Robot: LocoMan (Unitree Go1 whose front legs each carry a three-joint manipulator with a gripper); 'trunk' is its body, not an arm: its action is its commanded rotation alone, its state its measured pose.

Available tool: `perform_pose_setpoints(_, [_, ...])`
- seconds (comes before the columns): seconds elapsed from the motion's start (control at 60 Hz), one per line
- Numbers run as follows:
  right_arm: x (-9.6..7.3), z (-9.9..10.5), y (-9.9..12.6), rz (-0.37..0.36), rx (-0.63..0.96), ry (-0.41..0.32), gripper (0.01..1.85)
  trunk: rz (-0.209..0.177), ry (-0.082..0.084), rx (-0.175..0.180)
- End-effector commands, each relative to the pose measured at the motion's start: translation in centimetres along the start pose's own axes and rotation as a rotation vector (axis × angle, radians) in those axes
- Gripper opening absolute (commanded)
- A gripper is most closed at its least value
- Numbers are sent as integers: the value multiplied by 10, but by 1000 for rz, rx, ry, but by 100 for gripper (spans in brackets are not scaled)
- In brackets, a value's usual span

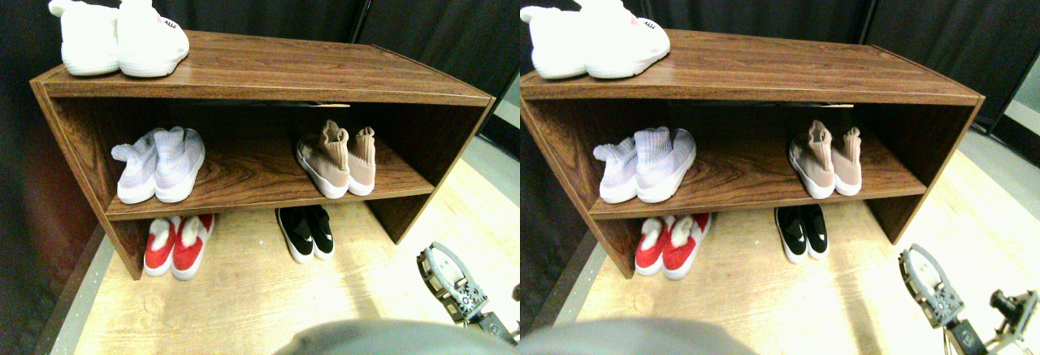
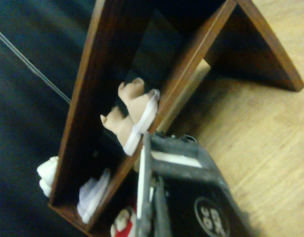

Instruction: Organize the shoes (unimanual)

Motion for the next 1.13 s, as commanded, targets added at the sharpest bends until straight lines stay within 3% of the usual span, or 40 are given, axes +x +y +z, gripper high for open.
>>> perform_pose_setpoints(0.017, [3, -7, 17, 89, -21, 30, 6, -1, -15, -4])
perform_pose_setpoints(0.2, [9, -22, 36, 119, 5, 81, 6, 5, -16, -14])
perform_pose_setpoints(0.4, [23, -35, 41, 128, 19, 107, 6, 18, -13, -24])
perform_pose_setpoints(0.567, [30, -40, 39, 121, 36, 70, 6, 26, -19, -29])
perform_pose_setpoints(0.833, [38, -32, 30, 132, -11, -17, 6, 30, -6, -26])
perform_pose_setpoints(1.133, [40, -30, 26, 129, 4, -32, 6, 27, -2, -21])
